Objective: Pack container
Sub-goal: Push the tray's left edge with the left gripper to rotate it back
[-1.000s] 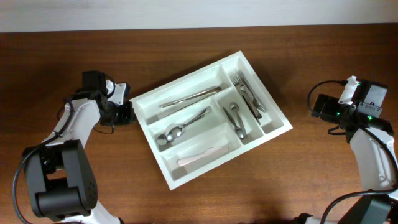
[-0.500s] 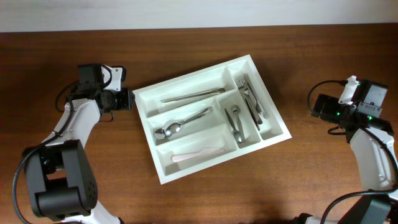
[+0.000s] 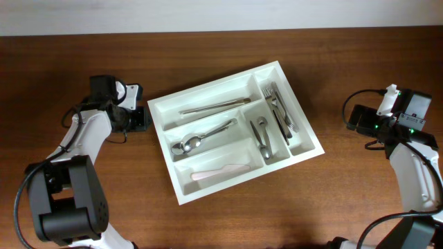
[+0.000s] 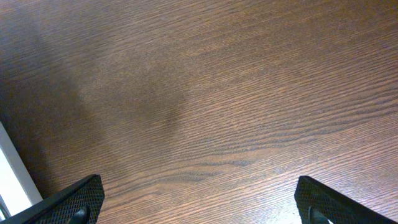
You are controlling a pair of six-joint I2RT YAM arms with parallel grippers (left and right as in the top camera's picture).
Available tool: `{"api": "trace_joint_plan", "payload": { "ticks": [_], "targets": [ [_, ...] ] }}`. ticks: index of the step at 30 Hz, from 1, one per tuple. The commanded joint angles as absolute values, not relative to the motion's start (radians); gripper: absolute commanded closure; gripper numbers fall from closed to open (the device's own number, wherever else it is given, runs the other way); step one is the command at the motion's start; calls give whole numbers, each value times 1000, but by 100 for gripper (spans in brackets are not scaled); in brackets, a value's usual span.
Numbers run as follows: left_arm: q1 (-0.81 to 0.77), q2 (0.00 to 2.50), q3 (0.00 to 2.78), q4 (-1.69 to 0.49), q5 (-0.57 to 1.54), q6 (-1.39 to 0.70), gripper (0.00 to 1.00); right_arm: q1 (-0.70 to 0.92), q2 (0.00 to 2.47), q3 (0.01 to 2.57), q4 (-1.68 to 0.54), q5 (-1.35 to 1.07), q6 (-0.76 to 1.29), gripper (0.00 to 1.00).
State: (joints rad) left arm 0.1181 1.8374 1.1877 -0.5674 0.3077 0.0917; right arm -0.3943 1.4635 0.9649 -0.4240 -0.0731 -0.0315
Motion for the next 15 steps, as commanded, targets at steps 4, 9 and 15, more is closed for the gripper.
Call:
{"api": "trace_joint_plan", "payload": {
  "ticks": [4, 9, 15],
  "targets": [
    [120, 1835, 1180, -525, 292, 91, 70, -400, 1467, 976, -424, -75, -37, 1],
    [120, 1869, 1180, -458, 294, 91, 70, -400, 1467, 976, -424, -75, -37, 1],
    [120, 1952, 1180, -418, 321, 91, 71, -400, 1467, 976, -424, -75, -37, 2]
  ]
}}
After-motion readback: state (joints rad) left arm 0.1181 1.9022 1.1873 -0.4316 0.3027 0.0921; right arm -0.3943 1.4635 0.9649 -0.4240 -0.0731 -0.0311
